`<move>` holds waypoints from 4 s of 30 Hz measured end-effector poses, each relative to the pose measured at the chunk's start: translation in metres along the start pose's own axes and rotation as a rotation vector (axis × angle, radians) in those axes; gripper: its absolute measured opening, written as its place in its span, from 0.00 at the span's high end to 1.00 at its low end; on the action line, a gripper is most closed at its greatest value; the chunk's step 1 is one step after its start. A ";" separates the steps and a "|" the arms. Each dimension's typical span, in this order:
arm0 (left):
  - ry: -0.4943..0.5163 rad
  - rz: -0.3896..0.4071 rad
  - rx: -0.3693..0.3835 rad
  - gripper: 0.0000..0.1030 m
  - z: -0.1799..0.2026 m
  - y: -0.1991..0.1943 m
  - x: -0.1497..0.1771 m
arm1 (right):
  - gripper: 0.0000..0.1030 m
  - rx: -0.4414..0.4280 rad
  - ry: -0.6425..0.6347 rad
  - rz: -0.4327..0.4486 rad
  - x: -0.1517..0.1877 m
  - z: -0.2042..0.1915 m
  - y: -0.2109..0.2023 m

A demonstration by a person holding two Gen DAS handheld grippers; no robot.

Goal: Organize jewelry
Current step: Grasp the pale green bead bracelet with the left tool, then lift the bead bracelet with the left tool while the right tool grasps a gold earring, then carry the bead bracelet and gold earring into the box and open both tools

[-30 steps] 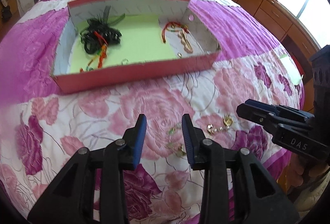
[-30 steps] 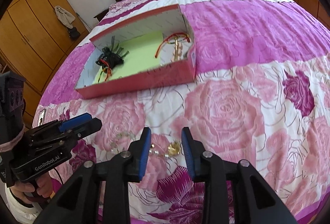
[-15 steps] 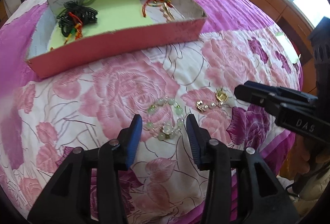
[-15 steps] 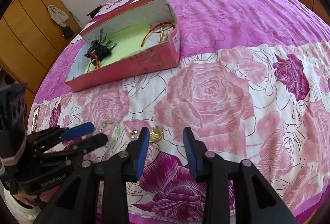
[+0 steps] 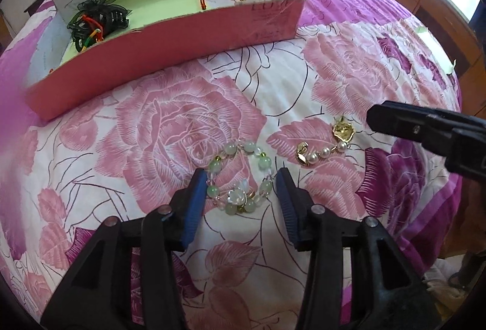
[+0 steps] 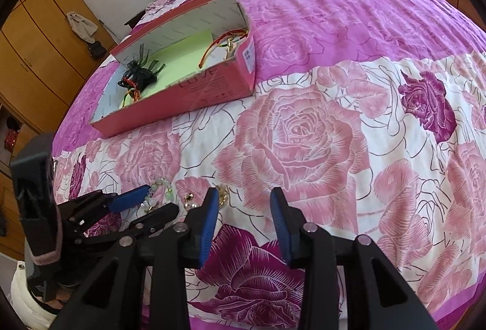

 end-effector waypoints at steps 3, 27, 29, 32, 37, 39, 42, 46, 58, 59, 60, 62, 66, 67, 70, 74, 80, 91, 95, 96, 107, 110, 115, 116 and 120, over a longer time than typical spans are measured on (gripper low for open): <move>0.012 0.005 -0.003 0.63 0.001 0.000 0.001 | 0.63 0.000 0.003 0.000 0.000 0.001 0.000; -0.110 0.109 -0.045 0.87 -0.051 -0.040 -0.008 | 0.54 -0.057 -0.088 -0.076 0.011 -0.034 0.018; -0.126 0.112 -0.059 0.87 -0.055 -0.041 -0.008 | 0.52 -0.054 -0.101 -0.082 0.013 -0.037 0.023; -0.147 0.113 -0.075 0.87 -0.063 -0.043 -0.007 | 0.46 -0.049 -0.134 -0.093 0.014 -0.047 0.032; -0.156 0.117 -0.081 0.87 -0.066 -0.044 -0.005 | 0.43 -0.015 -0.218 -0.097 0.023 -0.061 0.044; -0.154 0.117 -0.079 0.87 -0.065 -0.043 -0.005 | 0.45 0.001 -0.243 -0.090 0.026 -0.064 0.047; -0.153 0.118 -0.079 0.87 -0.065 -0.044 -0.004 | 0.56 0.021 -0.264 -0.074 0.027 -0.064 0.046; -0.153 0.119 -0.080 0.87 -0.065 -0.044 -0.004 | 0.74 0.025 -0.251 -0.065 0.026 -0.060 0.044; -0.161 0.149 -0.085 0.87 -0.065 -0.051 -0.006 | 0.88 -0.030 -0.197 -0.007 0.016 -0.051 0.023; -0.162 0.155 -0.085 0.87 -0.065 -0.053 -0.007 | 0.88 -0.035 -0.194 -0.001 0.016 -0.052 0.022; -0.162 0.159 -0.085 0.87 -0.065 -0.054 -0.007 | 0.88 -0.043 -0.189 0.007 0.014 -0.052 0.019; -0.164 0.171 -0.085 0.87 -0.065 -0.057 -0.008 | 0.89 -0.062 -0.185 0.032 0.011 -0.055 0.014; -0.170 0.206 -0.090 0.87 -0.066 -0.064 -0.012 | 0.89 -0.086 -0.191 0.087 0.003 -0.059 0.001; -0.171 0.216 -0.093 0.87 -0.066 -0.066 -0.014 | 0.89 -0.090 -0.192 0.097 0.002 -0.061 0.000; -0.175 0.254 -0.104 0.87 -0.067 -0.072 -0.018 | 0.89 -0.098 -0.199 0.128 -0.002 -0.065 -0.003; -0.177 0.305 -0.117 0.87 -0.068 -0.079 -0.024 | 0.89 -0.110 -0.213 0.179 -0.010 -0.072 -0.007; -0.159 0.365 -0.141 0.87 -0.070 -0.082 -0.037 | 0.89 -0.130 -0.226 0.245 -0.027 -0.084 -0.006; -0.115 0.502 -0.204 0.87 -0.080 -0.079 -0.067 | 0.89 -0.148 -0.247 0.383 -0.062 -0.099 0.002; -0.115 0.549 -0.222 0.87 -0.086 -0.077 -0.076 | 0.89 -0.141 -0.257 0.430 -0.074 -0.100 0.007; -0.114 0.563 -0.228 0.87 -0.088 -0.075 -0.079 | 0.89 -0.141 -0.259 0.447 -0.078 -0.100 0.009; -0.109 0.615 -0.300 0.86 -0.109 -0.043 -0.098 | 0.89 -0.076 -0.249 0.514 -0.116 -0.087 0.047; -0.122 0.593 -0.310 0.86 -0.115 -0.031 -0.099 | 0.89 -0.059 -0.245 0.498 -0.121 -0.083 0.061; -0.141 0.546 -0.308 0.86 -0.122 -0.014 -0.097 | 0.89 -0.035 -0.264 0.443 -0.123 -0.082 0.086; -0.140 0.536 -0.308 0.86 -0.122 -0.011 -0.096 | 0.89 -0.033 -0.266 0.433 -0.123 -0.082 0.090; -0.136 0.496 -0.304 0.86 -0.123 -0.002 -0.093 | 0.89 -0.027 -0.266 0.370 -0.121 -0.079 0.109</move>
Point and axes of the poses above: each gripper's, at about its wrist camera, not at the fingertips, and y roughly the way its jaws point, z to its right, x to its underside, the point moved 1 cm from there along y, roughly the way its jaws point, and after that the axes turned 15 degrees about z, right-handed, at the moved point
